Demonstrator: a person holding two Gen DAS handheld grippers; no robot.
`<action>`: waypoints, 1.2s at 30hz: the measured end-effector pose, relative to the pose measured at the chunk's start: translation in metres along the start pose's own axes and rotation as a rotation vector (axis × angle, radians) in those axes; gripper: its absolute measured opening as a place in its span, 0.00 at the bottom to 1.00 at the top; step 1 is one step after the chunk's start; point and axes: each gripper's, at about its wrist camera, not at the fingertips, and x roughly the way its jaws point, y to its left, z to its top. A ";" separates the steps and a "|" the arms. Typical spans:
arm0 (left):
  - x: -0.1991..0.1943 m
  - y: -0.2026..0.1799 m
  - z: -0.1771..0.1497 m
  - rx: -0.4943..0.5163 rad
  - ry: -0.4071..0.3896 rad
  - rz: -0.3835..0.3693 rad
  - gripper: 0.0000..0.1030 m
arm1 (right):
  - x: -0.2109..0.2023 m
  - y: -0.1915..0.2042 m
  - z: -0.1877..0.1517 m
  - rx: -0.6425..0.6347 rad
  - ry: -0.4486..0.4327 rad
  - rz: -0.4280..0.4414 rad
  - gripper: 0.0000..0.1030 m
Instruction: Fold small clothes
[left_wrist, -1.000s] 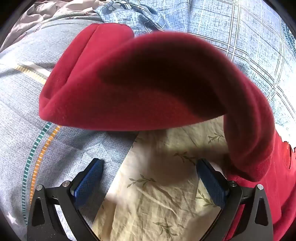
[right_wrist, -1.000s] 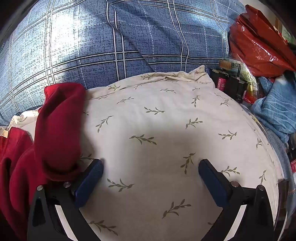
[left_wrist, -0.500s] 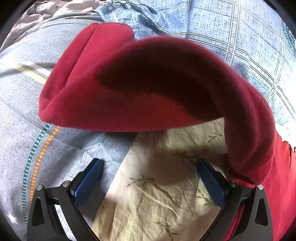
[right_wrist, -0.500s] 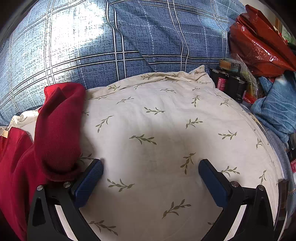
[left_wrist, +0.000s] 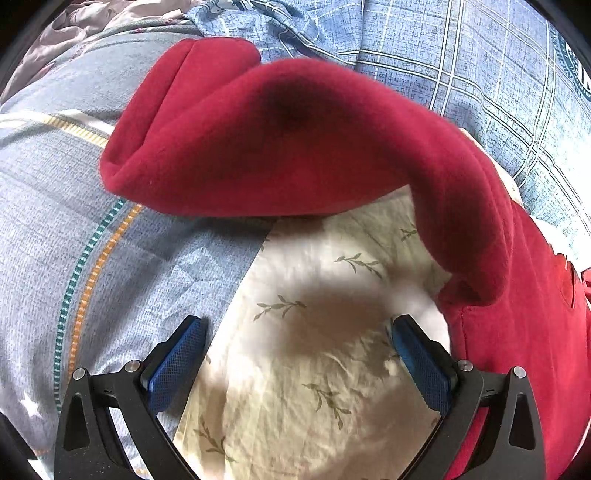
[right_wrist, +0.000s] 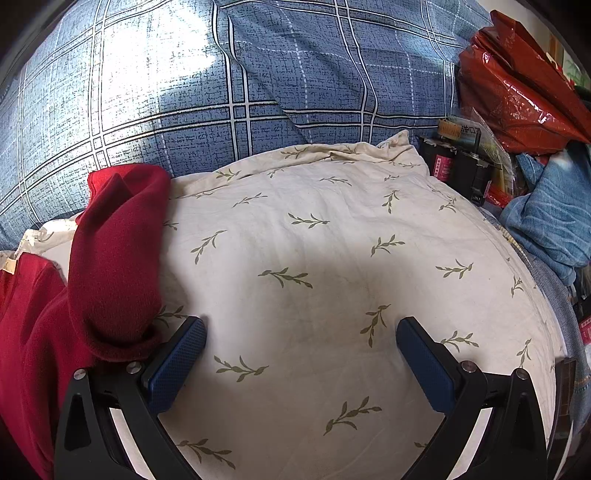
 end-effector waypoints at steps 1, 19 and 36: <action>-0.001 0.000 0.000 0.000 0.001 0.002 0.99 | 0.000 -0.001 0.000 0.000 0.000 0.000 1.00; -0.087 -0.023 -0.051 0.120 -0.112 -0.045 0.89 | -0.138 0.059 -0.067 -0.056 0.012 0.336 1.00; -0.125 -0.032 -0.062 0.201 -0.150 -0.120 0.85 | -0.175 0.218 -0.111 -0.316 -0.043 0.378 1.00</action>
